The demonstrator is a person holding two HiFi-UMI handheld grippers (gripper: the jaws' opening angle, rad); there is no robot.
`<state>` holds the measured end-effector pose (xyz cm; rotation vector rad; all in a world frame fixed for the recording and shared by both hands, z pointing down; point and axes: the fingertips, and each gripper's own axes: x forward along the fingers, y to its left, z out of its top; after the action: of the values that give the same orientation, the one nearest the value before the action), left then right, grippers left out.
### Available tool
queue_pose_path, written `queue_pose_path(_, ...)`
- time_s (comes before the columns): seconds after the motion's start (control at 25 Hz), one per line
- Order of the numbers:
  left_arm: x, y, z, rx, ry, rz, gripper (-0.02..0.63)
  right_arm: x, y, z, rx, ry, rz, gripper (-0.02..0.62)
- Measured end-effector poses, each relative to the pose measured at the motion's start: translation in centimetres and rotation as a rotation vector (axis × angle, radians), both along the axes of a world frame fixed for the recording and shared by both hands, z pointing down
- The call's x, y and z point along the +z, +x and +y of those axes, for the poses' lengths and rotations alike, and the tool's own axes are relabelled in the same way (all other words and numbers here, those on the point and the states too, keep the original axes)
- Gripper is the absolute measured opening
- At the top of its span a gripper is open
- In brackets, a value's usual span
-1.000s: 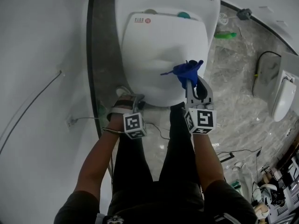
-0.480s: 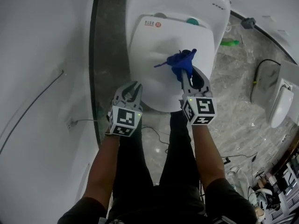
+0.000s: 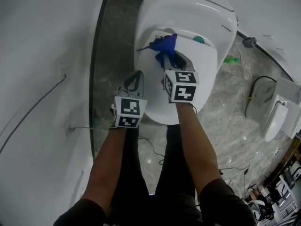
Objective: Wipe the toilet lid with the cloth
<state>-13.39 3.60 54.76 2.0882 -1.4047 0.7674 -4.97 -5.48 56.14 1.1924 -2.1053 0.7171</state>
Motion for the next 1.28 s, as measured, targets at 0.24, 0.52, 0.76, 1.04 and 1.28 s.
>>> queue_pose_path(0.24,1.2,-2.2,-0.2,-0.034,-0.029,0.013,0.011,3.3,-3.6,-1.9,-0.120,-0.098,0.157,0.078)
queue_pose_path(0.52,2.3,-2.0,0.3,-0.016,-0.054,0.004,0.011,4.7,-3.3,-2.0,-0.172,-0.103,0.300,0.077)
queue_pose_path(0.76,2.1,-1.5,-0.2,-0.095,-0.085,0.099,0.011,4.5,-1.0,-2.6,-0.149,-0.090,0.294,0.077)
queue_pose_path(1.04,0.9,1.3,-2.3,-0.058,-0.051,0.080,0.011,4.1,6.6,-3.5,-0.029,-0.052,0.298,0.077)
queue_pose_path(1.28,0.9,3.7,-3.3,-0.017,-0.040,0.061,0.011,4.2,14.1,-3.2,0.095,-0.050,0.307,0.077)
